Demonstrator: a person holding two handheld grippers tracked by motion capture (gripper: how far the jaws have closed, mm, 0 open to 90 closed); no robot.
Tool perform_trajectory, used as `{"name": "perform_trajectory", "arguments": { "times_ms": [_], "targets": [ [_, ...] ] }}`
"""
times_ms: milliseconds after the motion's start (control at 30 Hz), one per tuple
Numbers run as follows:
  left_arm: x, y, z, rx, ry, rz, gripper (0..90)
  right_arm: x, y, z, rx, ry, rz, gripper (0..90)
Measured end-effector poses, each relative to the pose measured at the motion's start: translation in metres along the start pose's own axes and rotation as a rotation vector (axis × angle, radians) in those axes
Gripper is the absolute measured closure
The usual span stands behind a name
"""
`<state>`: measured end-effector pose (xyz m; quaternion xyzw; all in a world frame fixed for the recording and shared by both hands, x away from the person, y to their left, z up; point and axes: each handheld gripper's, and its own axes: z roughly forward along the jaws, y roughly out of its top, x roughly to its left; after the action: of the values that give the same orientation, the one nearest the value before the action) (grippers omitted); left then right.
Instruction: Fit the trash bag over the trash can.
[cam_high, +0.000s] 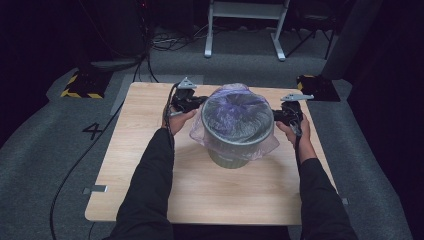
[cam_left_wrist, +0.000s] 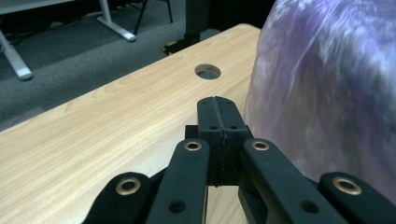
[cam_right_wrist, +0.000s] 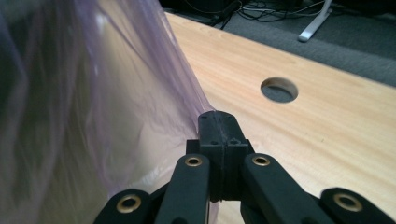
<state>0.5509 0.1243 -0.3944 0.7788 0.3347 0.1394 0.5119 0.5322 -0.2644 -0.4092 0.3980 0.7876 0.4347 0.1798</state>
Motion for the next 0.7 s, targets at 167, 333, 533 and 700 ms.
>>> {"name": "perform_trajectory", "arguments": {
  "times_ms": [167, 333, 533, 700],
  "targets": [
    [0.006, -0.003, -0.016, -0.051, -0.021, -0.046, 64.5, -0.004, -0.009, -0.002, -0.007, 0.005, 0.020, 90.0],
    [0.004, -0.001, -0.033, -0.071, -0.042, -0.058, 38.5, -0.004, -0.012, -0.003, 0.014, -0.001, 0.013, 90.0],
    [-0.002, -0.001, -0.056, -0.093, -0.029, -0.006, 31.2, -0.003, -0.014, -0.006, 0.026, -0.019, 0.003, 90.0],
    [-0.005, -0.008, -0.068, -0.111, -0.103, 0.003, 25.2, -0.003, -0.013, -0.010, 0.017, -0.036, 0.002, 90.0]
  ]
}}
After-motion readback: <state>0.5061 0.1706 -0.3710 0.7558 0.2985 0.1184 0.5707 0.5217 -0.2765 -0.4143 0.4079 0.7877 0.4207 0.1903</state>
